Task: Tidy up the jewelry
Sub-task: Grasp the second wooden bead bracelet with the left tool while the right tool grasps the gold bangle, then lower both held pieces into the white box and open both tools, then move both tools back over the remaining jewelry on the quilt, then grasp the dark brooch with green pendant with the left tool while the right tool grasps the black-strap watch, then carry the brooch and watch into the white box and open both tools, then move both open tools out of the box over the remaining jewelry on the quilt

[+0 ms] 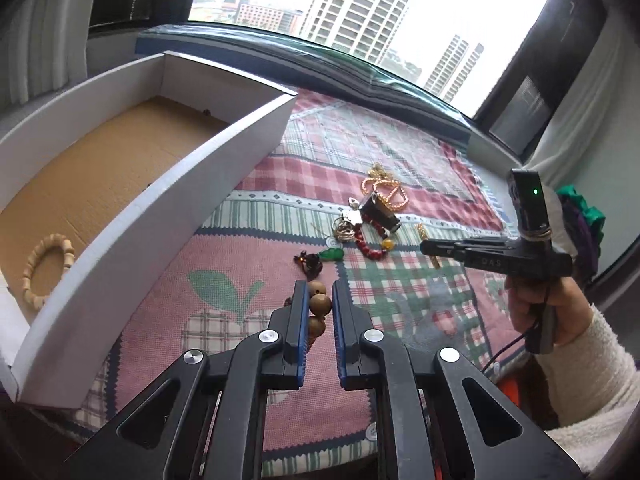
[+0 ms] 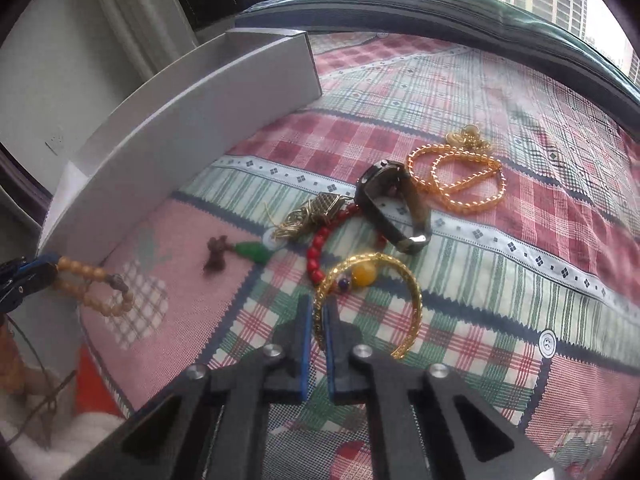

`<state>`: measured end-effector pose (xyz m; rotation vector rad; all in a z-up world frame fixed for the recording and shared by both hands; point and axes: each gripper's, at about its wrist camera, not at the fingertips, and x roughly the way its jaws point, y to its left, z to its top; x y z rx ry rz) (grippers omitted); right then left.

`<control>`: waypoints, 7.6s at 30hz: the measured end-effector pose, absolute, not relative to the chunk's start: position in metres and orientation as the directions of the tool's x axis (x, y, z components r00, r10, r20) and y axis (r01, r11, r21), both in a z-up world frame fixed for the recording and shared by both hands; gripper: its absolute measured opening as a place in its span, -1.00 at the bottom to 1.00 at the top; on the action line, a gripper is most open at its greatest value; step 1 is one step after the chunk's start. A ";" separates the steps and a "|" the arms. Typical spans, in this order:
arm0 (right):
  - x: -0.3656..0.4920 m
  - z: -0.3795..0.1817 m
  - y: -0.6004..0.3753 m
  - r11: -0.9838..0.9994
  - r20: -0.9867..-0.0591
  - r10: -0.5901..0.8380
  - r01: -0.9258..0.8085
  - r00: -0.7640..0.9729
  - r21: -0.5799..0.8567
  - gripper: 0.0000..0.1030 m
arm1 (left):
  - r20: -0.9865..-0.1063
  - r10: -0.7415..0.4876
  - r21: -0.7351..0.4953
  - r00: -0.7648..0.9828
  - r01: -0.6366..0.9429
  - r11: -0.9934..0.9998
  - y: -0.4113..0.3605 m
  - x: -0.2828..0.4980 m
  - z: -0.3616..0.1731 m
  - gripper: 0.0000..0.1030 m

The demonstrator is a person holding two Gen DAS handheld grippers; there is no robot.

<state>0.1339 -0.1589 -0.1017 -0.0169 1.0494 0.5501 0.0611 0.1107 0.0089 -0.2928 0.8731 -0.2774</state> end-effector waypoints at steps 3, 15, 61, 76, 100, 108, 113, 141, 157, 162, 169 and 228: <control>0.128 -0.079 -0.172 0.854 -0.796 0.466 -0.432 0.386 0.290 -0.89 | -0.679 -0.361 -0.384 0.640 0.110 0.917 0.122 0.056 0.031 -0.81; 0.137 0.010 -0.075 0.712 -0.677 0.640 -0.611 0.363 0.345 -0.89 | -0.628 -0.178 -0.369 0.757 -0.089 0.925 0.223 0.039 0.113 -0.81; 0.067 -0.073 -0.118 0.901 -0.693 0.246 -0.424 0.677 -0.094 0.24 | -0.794 -0.164 -0.130 0.585 0.100 0.987 0.045 0.071 -0.045 0.89; 0.001 -0.146 -0.229 0.999 -0.726 0.006 -0.042 0.687 -0.032 0.24 | -0.816 -0.135 -0.051 0.563 0.162 0.985 -0.004 0.066 -0.101 0.88; 0.005 -0.160 -0.220 0.998 -0.746 0.010 -0.050 0.665 -0.031 0.24 | -0.842 -0.106 -0.030 0.528 0.151 0.988 -0.003 0.064 -0.120 0.99; 0.009 -0.162 -0.229 0.999 -0.772 -0.001 -0.024 0.636 -0.021 0.24 | -0.849 -0.079 0.000 0.522 0.150 0.989 -0.005 0.064 -0.121 0.99; 0.022 -0.145 -0.249 1.000 -0.753 -0.008 0.003 0.658 -0.008 0.57 | -0.857 -0.078 0.000 0.509 0.152 0.988 -0.005 0.066 -0.120 0.99; 0.049 -0.174 -0.266 0.999 -0.747 -0.005 0.040 0.665 0.029 0.76 | -0.862 0.031 0.050 0.506 0.025 0.998 0.000 0.179 -0.113 0.34; 0.048 -0.174 -0.267 0.999 -0.745 -0.004 0.043 0.667 0.033 0.76 | -0.779 -0.184 -0.227 0.599 0.003 0.974 0.063 0.109 -0.072 -0.81; 0.063 -0.164 -0.264 0.999 -0.831 0.044 -0.001 0.554 0.052 0.76 | -0.785 -0.196 -0.250 0.588 -0.012 0.968 0.076 0.089 -0.079 -0.81; 0.147 -0.126 -0.256 0.889 -0.774 0.391 0.015 0.498 0.458 0.17 | -0.779 -0.221 -0.282 0.587 -0.014 0.959 0.074 0.077 -0.086 -0.81; 0.199 -0.030 0.057 0.775 -0.653 0.558 -0.603 0.512 0.189 0.11 | -0.717 0.231 -0.033 0.658 -0.363 0.931 0.262 0.096 0.005 0.65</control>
